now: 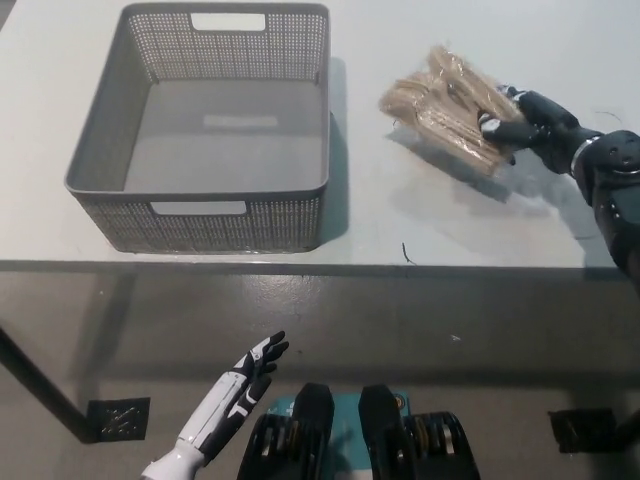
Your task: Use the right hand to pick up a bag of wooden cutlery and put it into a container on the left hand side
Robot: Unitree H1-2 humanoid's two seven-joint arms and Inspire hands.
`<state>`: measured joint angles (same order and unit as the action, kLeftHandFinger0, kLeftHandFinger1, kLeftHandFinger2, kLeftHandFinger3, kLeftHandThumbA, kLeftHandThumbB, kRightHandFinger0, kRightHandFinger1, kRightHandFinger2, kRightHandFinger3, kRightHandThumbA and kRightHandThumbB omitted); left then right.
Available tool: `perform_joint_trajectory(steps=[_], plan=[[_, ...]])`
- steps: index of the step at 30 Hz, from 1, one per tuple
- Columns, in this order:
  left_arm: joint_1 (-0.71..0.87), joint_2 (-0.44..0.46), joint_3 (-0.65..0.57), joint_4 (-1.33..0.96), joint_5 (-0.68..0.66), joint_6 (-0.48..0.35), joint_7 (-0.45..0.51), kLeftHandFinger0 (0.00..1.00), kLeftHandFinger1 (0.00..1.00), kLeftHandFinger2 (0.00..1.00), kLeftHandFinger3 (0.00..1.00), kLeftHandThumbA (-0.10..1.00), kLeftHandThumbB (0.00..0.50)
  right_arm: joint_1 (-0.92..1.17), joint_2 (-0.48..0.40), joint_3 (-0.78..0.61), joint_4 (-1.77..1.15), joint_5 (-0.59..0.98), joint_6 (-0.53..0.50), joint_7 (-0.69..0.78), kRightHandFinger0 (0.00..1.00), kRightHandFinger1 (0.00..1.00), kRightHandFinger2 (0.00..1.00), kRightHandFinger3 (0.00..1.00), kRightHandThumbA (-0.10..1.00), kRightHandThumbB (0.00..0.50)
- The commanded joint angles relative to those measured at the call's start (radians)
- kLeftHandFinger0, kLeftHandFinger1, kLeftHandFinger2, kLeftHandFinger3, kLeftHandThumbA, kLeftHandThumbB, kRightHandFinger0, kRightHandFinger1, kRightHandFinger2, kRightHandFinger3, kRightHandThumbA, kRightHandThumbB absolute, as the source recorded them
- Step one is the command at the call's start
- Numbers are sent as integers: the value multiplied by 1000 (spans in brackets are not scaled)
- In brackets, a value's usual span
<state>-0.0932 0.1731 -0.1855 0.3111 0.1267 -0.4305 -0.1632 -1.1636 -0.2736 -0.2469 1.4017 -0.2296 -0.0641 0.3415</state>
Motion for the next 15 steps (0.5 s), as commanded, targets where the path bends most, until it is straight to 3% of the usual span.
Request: perform_joint_trajectory(steps=[1,5,8,10,15], plan=[[-12,22,-5,-12,6,-37,-20,1000,1000,1000,1000,1000,465,-122,-10,-236,-37,344,106,76,87,460,876,1000,-100,81],[-4,20,-6,-7,9,-39,-15,1000,1000,1000,1000,1000,467,-134,8,-294,-42,369,140,122,65,400,768,932,-100,59],[8,19,-6,-11,12,-38,-12,1000,1000,1000,1000,1000,463,-159,28,-318,-54,376,161,126,64,396,739,924,-100,112],[13,17,-4,-12,5,-39,-13,1000,1000,1000,1000,1000,451,-186,47,-353,-60,406,199,117,58,385,734,947,-100,133],[19,16,-7,-11,5,-39,-15,1000,1000,1000,1000,1000,452,-227,80,-405,-84,464,251,164,39,374,724,986,-100,119]])
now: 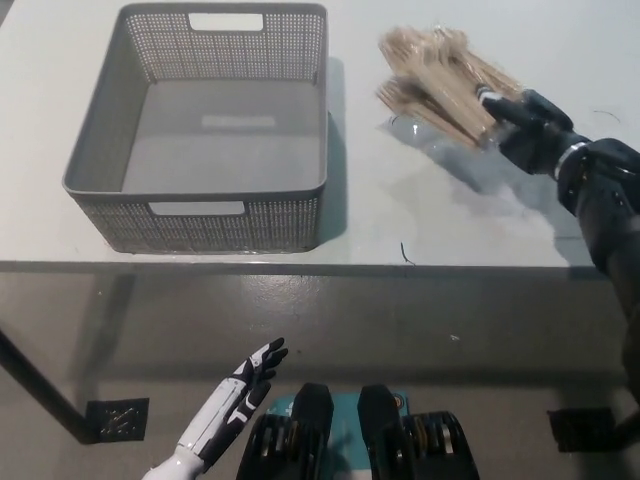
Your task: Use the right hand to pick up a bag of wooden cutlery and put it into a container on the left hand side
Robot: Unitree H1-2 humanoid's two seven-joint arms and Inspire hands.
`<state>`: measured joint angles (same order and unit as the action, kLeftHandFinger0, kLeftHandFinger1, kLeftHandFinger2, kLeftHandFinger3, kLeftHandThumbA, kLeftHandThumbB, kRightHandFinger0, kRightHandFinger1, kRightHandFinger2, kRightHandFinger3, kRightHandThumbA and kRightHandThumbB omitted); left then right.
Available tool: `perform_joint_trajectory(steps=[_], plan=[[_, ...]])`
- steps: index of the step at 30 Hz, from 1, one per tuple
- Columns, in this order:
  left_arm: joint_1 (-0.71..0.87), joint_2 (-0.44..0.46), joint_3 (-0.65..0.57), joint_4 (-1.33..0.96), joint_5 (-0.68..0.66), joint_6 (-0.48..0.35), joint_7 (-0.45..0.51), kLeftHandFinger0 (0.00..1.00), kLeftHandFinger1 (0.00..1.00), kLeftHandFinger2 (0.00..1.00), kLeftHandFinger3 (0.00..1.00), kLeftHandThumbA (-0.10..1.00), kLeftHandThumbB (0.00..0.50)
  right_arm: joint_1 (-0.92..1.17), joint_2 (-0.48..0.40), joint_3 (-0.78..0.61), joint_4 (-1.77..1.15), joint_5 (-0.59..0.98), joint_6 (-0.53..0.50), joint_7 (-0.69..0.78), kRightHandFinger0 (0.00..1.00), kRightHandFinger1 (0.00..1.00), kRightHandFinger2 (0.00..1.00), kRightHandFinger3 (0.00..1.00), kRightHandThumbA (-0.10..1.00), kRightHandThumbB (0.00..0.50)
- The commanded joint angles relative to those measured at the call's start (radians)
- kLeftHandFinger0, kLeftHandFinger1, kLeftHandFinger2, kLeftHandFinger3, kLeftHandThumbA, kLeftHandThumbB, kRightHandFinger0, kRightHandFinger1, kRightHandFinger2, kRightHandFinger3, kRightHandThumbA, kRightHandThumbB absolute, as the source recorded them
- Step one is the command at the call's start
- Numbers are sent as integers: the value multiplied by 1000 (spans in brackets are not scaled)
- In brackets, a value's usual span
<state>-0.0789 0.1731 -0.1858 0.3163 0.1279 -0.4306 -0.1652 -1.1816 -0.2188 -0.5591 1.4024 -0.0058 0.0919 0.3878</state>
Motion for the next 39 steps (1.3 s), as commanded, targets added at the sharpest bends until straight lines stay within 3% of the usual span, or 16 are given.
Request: perform_joint_trajectory(steps=[1,6,9,13,15,16,17,18,21,22,24,26,29,33,35,39], plan=[[7,16,-7,-16,5,-39,-14,1000,1000,1000,1000,1000,453,-215,33,-101,-91,250,100,124,25,372,729,1000,-100,116],[23,15,-7,-16,5,-39,-13,1000,1000,1000,1000,1000,459,-260,83,-126,-134,295,168,119,18,391,754,1000,-100,131],[34,14,-10,-15,7,-39,-10,1000,1000,1000,1000,1000,465,-277,118,-110,-156,304,163,141,0,368,704,1000,-100,87],[57,8,-17,-20,7,-39,-8,1000,1000,1000,1000,1000,452,-297,163,-86,-170,328,166,191,12,357,673,1000,-100,88],[67,10,-20,-24,3,-39,-11,1000,1000,1000,1000,1000,439,-312,195,-71,-179,331,145,184,2,327,664,670,-100,179],[70,11,-20,-26,2,-39,-14,1000,1000,1000,1000,1000,433,-318,205,-67,-182,334,142,178,0,320,660,695,-100,194],[72,12,-20,-28,-2,-39,-17,1000,1000,1000,1000,1000,432,-322,213,-62,-185,338,143,174,0,301,644,610,-100,190],[74,15,-22,-29,-2,-39,-19,1000,1000,1000,1000,1000,436,-339,237,-64,-187,350,160,155,0,315,670,599,-100,185],[73,20,-29,-32,4,-39,-20,1000,1000,1000,1000,1000,441,-355,275,-46,-195,359,160,141,11,398,768,912,-100,165],[72,20,-32,-32,9,-39,-17,1000,1000,1000,1000,1000,445,-362,289,-35,-191,353,156,131,9,402,769,957,-100,152],[76,20,-36,-36,14,-39,-17,1000,1000,1000,1000,1000,448,-372,321,-7,-169,335,133,94,0,386,750,898,-100,185],[79,20,-39,-40,16,-39,-19,1000,1000,1000,1000,1000,447,-373,335,9,-148,332,130,83,0,374,750,977,-100,186],[77,21,-42,-43,25,-39,-18,1000,1000,1000,1000,1000,439,-378,361,35,-121,315,109,41,0,357,744,975,-100,196],[73,19,-45,-45,36,-39,-20,1000,1000,1000,1000,1000,439,-373,394,151,-79,224,13,-57,0,400,833,922,-100,144],[75,19,-46,-56,36,-29,-25,1000,1000,1000,1000,1000,440,-371,399,184,-67,216,8,-106,0,429,898,1000,-100,148],[71,23,-47,-64,40,-38,-26,1000,1000,1000,1000,1000,437,-353,397,249,-36,189,-38,-164,0,461,862,994,-100,128]])
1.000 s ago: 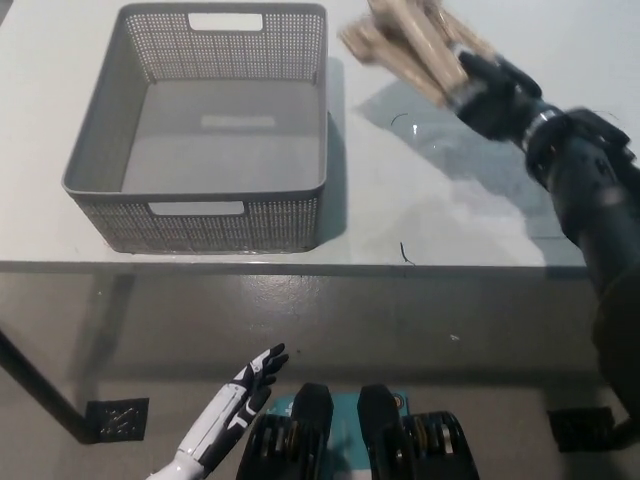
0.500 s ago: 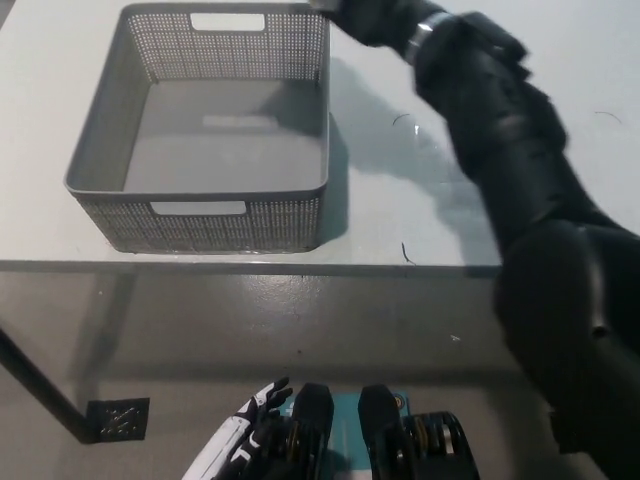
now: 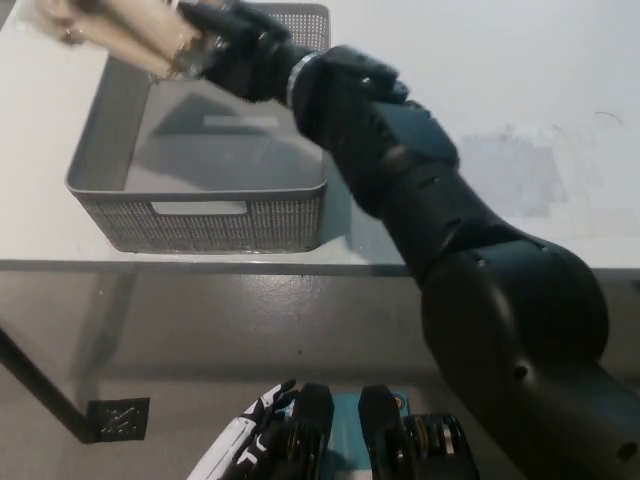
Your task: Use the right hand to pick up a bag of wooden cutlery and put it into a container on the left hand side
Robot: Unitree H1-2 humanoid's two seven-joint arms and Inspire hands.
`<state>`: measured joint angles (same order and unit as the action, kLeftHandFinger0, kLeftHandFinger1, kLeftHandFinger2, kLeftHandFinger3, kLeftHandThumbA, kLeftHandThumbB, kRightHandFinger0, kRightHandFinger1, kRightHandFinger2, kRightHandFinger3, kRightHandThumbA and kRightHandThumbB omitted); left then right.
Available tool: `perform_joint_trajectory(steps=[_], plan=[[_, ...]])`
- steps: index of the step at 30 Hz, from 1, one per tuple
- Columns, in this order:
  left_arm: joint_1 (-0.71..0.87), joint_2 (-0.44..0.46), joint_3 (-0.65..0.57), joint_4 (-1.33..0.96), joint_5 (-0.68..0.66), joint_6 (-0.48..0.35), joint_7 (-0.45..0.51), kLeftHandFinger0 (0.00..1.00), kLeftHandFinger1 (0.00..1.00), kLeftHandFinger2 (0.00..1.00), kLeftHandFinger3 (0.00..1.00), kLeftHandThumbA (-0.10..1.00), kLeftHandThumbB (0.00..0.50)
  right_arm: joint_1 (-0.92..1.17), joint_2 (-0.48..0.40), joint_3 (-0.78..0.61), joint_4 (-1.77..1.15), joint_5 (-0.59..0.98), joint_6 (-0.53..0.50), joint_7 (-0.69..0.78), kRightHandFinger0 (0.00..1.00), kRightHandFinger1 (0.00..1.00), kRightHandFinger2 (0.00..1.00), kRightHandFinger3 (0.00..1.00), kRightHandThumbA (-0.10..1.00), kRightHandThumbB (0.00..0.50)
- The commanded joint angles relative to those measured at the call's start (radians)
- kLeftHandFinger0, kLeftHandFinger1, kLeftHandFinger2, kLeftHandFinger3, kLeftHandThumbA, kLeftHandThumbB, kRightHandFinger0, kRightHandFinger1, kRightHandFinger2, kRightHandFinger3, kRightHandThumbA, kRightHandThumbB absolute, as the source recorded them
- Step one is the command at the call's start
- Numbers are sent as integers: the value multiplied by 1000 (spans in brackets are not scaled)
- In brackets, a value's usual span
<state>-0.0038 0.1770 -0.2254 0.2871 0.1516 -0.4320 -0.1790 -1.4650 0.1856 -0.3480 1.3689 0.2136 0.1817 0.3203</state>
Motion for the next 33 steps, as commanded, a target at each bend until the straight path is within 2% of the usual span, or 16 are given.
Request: perform_joint_trajectory(steps=[1,4,7,9,10,14,17,19,24,25,26,28,29,30,31,33], plan=[[-9,21,-11,-37,19,-38,-7,1000,1000,1000,1000,1000,428,-66,-11,50,2,-34,-133,-109,15,473,860,1000,-100,119],[-19,24,-15,-40,35,-38,-3,1000,1000,1000,1000,1000,426,-51,-20,77,16,-42,-155,-126,38,506,867,1000,-100,103],[-24,24,-19,-43,33,-38,-5,1000,1000,1000,1000,996,425,-37,-32,109,25,-59,-165,-136,93,573,943,945,-100,122],[-23,25,-22,-47,39,-38,-2,1000,1000,1000,1000,998,427,-28,-35,120,27,-59,-175,-135,109,584,943,934,-100,118],[-23,21,-20,-49,45,-37,-2,1000,1000,1000,1000,1000,439,-23,-37,132,31,-67,-175,-148,116,584,940,933,-100,139],[-31,22,-19,-47,54,-38,5,1000,1000,1000,1000,1000,428,-16,-41,165,37,-83,-191,-162,114,578,912,885,-100,142],[-42,20,-15,-46,54,-31,1,1000,1000,1000,1000,994,441,-12,-51,204,41,-112,-192,-180,160,612,920,886,-100,160],[-48,19,-15,-41,54,-34,1,1000,1000,1000,1000,989,443,-10,-55,219,42,-120,-183,-188,141,607,931,906,-100,156],[-62,28,-28,-31,57,-38,6,1000,1000,1000,1000,974,428,8,-64,353,48,-227,-212,-238,111,523,884,813,-100,198],[-64,29,-28,-31,55,-38,6,1000,1000,1000,1000,973,429,14,-65,404,48,-272,-225,-250,144,561,899,804,-100,208],[-64,30,-28,-35,53,-38,3,1000,1000,1000,1000,971,423,20,-67,492,48,-345,-245,-277,162,581,920,813,-100,191],[-62,32,-28,-40,50,-38,-4,1000,1000,1000,1000,971,421,28,-68,536,46,-358,-261,-290,159,609,958,825,-100,186],[-63,32,-27,-43,49,-38,-7,1000,1000,1000,1000,971,422,34,-66,571,46,-381,-267,-325,295,703,955,788,-100,230],[-64,32,-26,-44,49,-38,-10,1000,1000,1000,1000,972,423,38,-66,594,45,-396,-271,-348,401,829,1000,924,-33,252],[-68,33,-27,-45,52,-37,-11,1000,1000,1000,1000,974,423,41,-66,613,45,-401,-276,-363,706,970,1000,991,161,294],[-73,35,-28,-51,54,-31,-15,1000,1000,1000,1000,979,423,41,-68,632,45,-400,-271,-330,1000,1000,1000,1000,397,363]])
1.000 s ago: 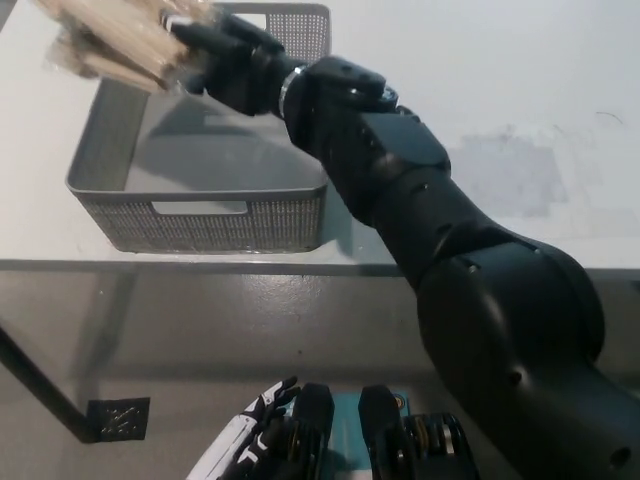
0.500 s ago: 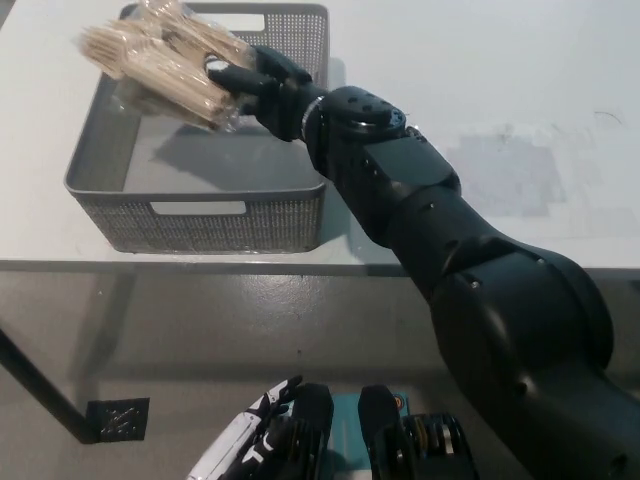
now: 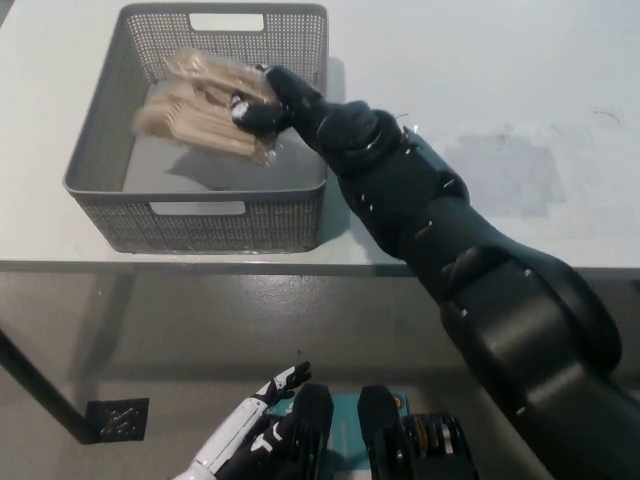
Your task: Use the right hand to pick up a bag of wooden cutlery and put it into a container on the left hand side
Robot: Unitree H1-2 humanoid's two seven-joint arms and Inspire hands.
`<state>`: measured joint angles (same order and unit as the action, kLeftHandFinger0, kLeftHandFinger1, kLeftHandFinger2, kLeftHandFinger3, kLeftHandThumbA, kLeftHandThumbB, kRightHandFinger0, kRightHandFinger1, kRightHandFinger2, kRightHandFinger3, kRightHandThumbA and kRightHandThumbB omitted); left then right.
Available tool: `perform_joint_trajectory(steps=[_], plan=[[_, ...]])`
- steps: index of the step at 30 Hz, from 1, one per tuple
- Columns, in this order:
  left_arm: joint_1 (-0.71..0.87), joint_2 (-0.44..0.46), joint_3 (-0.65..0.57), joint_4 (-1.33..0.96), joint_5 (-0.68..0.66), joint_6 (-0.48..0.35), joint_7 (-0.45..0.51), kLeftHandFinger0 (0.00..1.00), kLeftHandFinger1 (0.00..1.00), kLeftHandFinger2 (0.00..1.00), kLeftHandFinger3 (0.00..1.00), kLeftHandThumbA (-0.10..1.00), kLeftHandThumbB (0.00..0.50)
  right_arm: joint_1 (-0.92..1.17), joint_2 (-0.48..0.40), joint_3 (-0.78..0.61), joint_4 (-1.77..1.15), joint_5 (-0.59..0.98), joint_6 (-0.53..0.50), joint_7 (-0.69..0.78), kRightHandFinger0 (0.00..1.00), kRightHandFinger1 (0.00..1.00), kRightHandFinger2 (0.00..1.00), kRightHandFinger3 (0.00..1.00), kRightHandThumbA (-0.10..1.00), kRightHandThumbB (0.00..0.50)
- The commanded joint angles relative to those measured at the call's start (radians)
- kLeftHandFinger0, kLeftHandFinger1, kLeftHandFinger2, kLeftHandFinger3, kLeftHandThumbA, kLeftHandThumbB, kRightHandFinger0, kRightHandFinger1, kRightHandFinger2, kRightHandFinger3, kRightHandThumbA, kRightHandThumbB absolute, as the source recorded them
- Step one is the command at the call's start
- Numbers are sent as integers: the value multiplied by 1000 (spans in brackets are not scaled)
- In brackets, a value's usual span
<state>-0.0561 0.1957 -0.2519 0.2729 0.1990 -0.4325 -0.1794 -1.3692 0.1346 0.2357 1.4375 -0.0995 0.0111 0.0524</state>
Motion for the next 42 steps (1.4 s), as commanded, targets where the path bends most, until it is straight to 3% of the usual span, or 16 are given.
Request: perform_joint_trajectory(steps=[1,5,12,21,25,26,27,29,32,34,36,39,40,42], plan=[[-21,17,-2,-38,4,-28,-16,1000,1000,1000,1000,981,423,-56,-20,64,-23,-93,-96,-45,1000,1000,1000,1000,469,376],[-27,21,-5,-44,3,-14,-24,1000,1000,1000,1000,987,420,-60,-33,112,-22,-126,-97,-25,1000,1000,1000,1000,616,394],[-33,31,-11,-53,4,-7,-36,1000,1000,1000,1000,988,403,-58,-49,161,-23,-165,-84,-13,1000,1000,1000,1000,741,386],[-32,34,-18,-47,21,-13,-39,1000,1000,1000,1000,1000,411,-74,-96,138,-48,-161,-135,-40,1000,1000,1000,1000,988,468],[-34,38,-19,-54,24,-9,-48,1000,1000,1000,1000,1000,418,-122,-152,53,-95,-105,-189,-27,1000,1000,1000,1000,1000,465],[-35,40,-19,-56,22,-8,-52,1000,1000,1000,1000,1000,423,-129,-164,34,-117,-99,-190,-23,1000,1000,1000,1000,1000,449],[-35,42,-19,-57,25,-5,-53,1000,1000,1000,1000,1000,428,-135,-187,4,-166,-81,-212,-16,1000,1000,1000,1000,1000,403],[-35,43,-18,-59,20,2,-59,1000,1000,1000,1000,1000,425,-135,-225,-47,-261,-54,-242,1,1000,1000,1000,1000,1000,420],[-41,50,-20,-48,14,-1,-71,1000,1000,1000,1000,1000,411,-77,-283,-139,-530,18,-140,66,1000,1000,1000,1000,1000,440],[-41,51,-22,-42,8,0,-79,1000,1000,1000,1000,1000,415,-13,-317,-190,-740,56,-48,82,1000,1000,1000,1000,1000,485],[-36,50,-22,-44,14,11,-79,1000,1000,1000,1000,1000,437,49,-337,-251,-894,146,-9,115,1000,1000,1000,1000,945,449],[-20,51,-18,-60,9,32,-81,1000,1000,1000,1000,1000,439,164,-369,-321,-1126,227,86,128,1000,1000,1000,1000,906,449],[-15,52,-16,-60,7,33,-80,1000,1000,1000,1000,1000,440,202,-371,-345,-1188,264,108,127,1000,1000,1000,1000,848,415],[-10,56,-16,-47,10,13,-77,1000,1000,1000,1000,1000,442,279,-384,-373,-1291,299,122,128,1000,1000,1000,1000,827,437]])
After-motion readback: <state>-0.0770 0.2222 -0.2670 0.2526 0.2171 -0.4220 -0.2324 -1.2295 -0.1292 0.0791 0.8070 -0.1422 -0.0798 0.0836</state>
